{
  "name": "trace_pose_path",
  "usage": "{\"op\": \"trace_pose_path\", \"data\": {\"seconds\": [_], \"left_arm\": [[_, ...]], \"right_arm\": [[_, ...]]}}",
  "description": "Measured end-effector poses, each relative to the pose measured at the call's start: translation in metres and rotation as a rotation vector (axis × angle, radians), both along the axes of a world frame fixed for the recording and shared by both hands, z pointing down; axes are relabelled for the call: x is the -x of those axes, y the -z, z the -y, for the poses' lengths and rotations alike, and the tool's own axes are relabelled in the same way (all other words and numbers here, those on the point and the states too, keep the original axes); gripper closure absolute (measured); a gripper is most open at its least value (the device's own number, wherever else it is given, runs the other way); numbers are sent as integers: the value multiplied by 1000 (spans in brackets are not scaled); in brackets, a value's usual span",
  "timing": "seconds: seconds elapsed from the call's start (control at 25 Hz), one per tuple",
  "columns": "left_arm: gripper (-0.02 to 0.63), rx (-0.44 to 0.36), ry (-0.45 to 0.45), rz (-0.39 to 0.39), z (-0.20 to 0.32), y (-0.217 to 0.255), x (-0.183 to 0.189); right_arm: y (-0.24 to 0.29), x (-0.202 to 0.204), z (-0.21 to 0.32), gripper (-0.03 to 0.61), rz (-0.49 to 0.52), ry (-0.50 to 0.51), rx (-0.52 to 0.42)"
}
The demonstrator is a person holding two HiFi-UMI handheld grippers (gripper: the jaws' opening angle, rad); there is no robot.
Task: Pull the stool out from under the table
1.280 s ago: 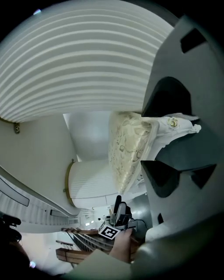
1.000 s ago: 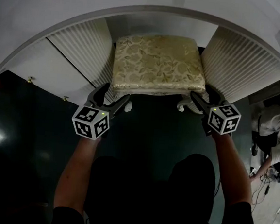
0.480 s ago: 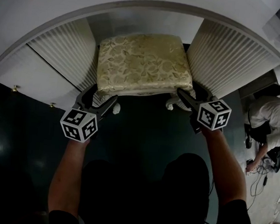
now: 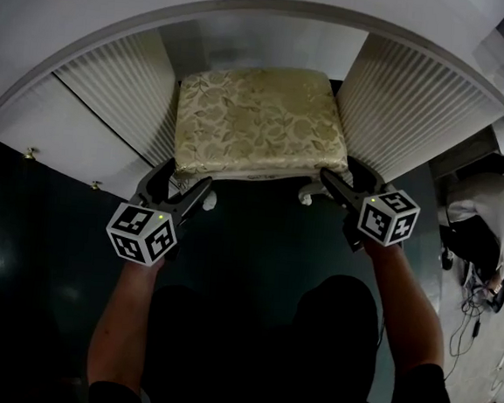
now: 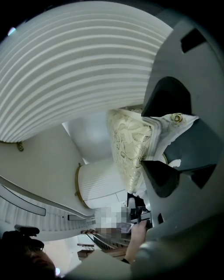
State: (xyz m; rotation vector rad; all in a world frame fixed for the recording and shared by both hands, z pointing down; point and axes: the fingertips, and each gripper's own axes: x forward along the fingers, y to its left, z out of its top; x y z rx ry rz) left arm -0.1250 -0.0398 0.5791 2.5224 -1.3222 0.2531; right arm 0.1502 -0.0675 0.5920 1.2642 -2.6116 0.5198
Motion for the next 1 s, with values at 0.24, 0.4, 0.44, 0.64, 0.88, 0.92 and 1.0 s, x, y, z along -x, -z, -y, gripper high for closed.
{"op": "trace_pose_path", "data": {"seconds": [0.24,0.4,0.44,0.64,0.88,0.92,1.0], "left_arm": [[235,-9,22,-14,1,0,-1],[235,-7,1,-1,-1,-1,-1],[235,-4,-10,2,-2,-1,-1],[235,17,-45,8,-4,0,-3],[235,21,-49,-4,-2,4,-1],[235,23,-50,-10,-2,3,-1],[235,29,-51,-25,-1,2,0]], "right_arm": [[-1,-1,-2,314,-10,20,6],[-3,0,-3,314,-30,38,14],[-3,0,-3,314,-33,38,18],[-2,-3,-3,314,-28,16,35],[0,-2,3,314,-8,20,55],[0,-2,2,314,-5,18,58],[-1,-1,1,314,1,10,61]]}}
